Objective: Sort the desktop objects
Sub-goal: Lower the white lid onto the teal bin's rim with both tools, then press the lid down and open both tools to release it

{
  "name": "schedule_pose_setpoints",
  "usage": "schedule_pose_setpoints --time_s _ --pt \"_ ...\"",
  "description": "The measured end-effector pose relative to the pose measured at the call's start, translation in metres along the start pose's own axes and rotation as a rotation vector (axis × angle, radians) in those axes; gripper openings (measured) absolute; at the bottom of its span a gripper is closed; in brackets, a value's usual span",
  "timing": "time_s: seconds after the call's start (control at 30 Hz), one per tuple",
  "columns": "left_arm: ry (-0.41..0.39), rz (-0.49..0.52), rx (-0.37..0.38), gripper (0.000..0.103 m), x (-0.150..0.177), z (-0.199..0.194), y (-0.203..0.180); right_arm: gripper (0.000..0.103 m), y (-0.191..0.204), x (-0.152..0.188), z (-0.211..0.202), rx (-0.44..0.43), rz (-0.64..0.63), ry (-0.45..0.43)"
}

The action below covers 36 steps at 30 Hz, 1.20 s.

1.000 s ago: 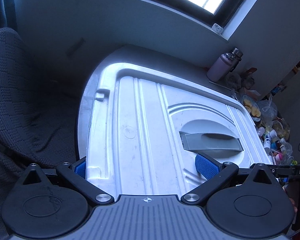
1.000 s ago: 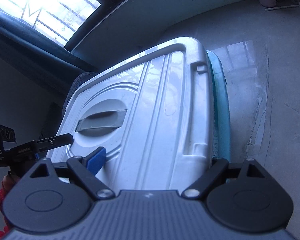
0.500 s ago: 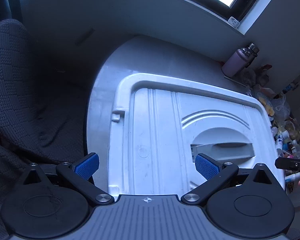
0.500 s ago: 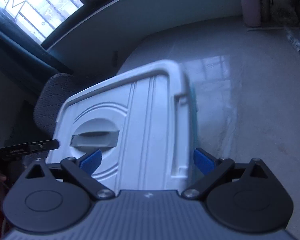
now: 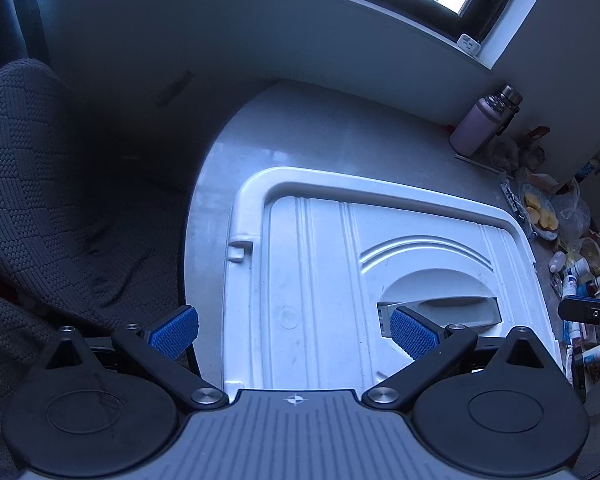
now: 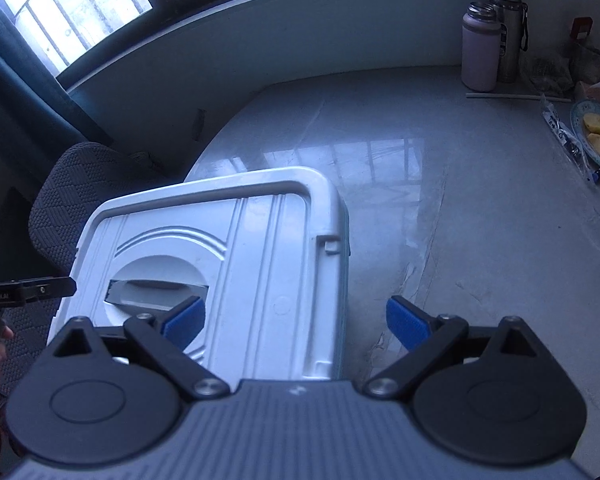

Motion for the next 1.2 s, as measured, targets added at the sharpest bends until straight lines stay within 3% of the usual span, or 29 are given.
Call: schedule_pose_setpoints --time_s 0.1,0.33,0.43,0.93,1.13,1.2 --pt "0.004 -0.004 -0.021 0.103 -0.003 -0.005 0.003 0.095 0.006 -0.002 -0.004 0.025 -0.038 -0.005" --pt "0.068 0.022 -0.088 0.103 -0.014 -0.012 0.004 0.079 0.019 -0.013 -0.002 0.123 -0.123 0.043" --pt "0.090 0.035 -0.106 0.103 -0.017 -0.011 0.003 0.078 0.022 -0.016 0.004 0.160 -0.129 0.052" --pt "0.188 -0.039 -0.052 0.103 -0.008 0.021 0.016 0.073 0.012 -0.018 0.032 0.148 -0.054 0.149" --pt "0.177 -0.079 0.004 0.102 -0.003 0.027 0.020 0.055 0.015 -0.020 0.036 0.114 -0.056 0.183" --pt "0.172 -0.080 0.016 0.101 0.000 0.029 0.020 0.054 0.018 -0.019 0.036 0.123 -0.072 0.183"
Point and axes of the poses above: each gripper's, at about its wrist camera, not at the fingertips, and z roughly the way its jaws point, y to its left, x to its underside, the point moved 1 cm from there along z, roughly the way its jaws point, and after that the axes turned 14 degrees about z, right-handed, at the moved point
